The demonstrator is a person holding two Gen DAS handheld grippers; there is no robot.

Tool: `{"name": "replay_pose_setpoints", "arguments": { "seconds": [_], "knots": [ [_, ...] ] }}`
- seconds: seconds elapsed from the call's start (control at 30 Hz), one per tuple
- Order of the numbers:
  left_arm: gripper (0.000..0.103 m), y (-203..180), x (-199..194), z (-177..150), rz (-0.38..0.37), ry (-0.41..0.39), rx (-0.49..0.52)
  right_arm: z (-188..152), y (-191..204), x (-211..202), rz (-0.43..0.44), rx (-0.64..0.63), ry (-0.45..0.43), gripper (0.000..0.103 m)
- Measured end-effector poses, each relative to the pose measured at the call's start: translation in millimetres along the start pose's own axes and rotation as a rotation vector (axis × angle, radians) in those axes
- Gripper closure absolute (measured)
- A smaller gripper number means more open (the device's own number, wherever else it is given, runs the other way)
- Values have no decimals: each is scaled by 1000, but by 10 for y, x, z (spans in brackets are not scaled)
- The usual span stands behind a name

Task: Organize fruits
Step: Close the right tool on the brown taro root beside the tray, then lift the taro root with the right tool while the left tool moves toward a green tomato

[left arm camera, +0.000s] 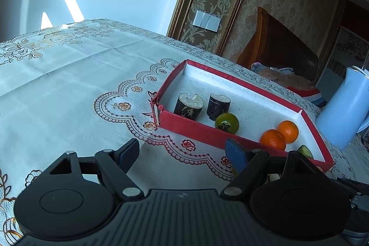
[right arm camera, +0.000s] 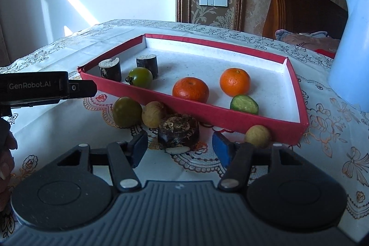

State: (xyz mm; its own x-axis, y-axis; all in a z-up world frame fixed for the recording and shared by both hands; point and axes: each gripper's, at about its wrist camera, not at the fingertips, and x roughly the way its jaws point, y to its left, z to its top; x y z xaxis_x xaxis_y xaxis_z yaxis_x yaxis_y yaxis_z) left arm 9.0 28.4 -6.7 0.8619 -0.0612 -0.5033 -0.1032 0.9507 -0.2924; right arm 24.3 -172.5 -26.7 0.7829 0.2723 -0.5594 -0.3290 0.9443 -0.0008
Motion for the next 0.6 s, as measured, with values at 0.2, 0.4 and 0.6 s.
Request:
{"name": "replay_pose_setpoints", "arguments": {
  "seconds": [0.2, 0.4, 0.6],
  "knots": [
    [21, 5, 11, -1, 4, 7, -5, 10, 6, 37, 10, -8, 8, 56],
    [21, 2, 11, -3, 8, 10, -3, 23, -10, 63, 11, -11, 7, 56],
    [21, -14, 18, -6, 13, 13, 8, 22, -18, 59, 11, -7, 3, 66]
  ]
}}
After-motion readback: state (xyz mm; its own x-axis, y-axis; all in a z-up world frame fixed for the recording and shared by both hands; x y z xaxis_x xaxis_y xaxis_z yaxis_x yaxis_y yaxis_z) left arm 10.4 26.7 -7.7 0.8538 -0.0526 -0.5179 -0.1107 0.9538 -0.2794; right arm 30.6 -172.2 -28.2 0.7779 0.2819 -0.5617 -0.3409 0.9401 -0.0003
